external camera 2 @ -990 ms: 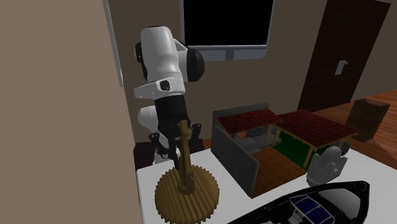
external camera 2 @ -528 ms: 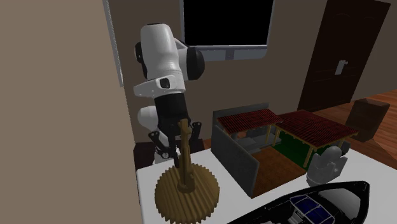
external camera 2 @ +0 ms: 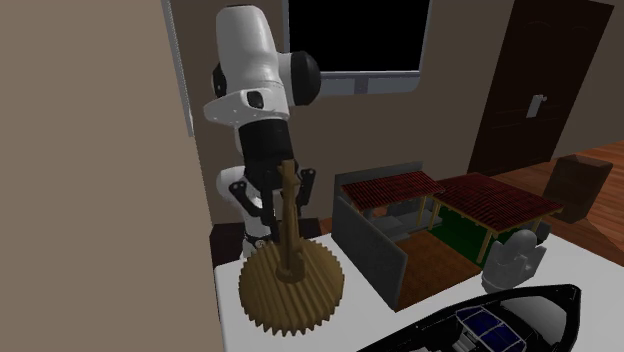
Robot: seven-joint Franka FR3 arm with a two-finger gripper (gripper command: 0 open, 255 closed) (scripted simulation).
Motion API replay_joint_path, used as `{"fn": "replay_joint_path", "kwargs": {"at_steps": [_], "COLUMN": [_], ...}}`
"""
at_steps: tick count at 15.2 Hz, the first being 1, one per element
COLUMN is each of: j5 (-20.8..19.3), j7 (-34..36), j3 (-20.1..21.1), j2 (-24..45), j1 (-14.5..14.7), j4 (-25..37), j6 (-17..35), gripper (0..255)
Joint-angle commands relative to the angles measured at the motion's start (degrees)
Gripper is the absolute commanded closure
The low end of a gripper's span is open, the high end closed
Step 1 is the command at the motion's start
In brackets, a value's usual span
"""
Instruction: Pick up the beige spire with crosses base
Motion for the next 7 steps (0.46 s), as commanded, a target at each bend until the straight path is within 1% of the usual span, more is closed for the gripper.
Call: {"fn": "replay_joint_path", "kwargs": {"at_steps": [1,5,7], "j5": [-0.1,-0.3,-0.3], "j7": [0.3,0.6,0.6], "j3": [0.1,0.1,0.1], "j2": [0.4,0.8,0.8], "j1": [0.0,-0.1,-0.1], "j4": [2.0,5.4,5.5], "j6": [-1.5,-4.5,-4.6], "gripper": [255,255,255]}}
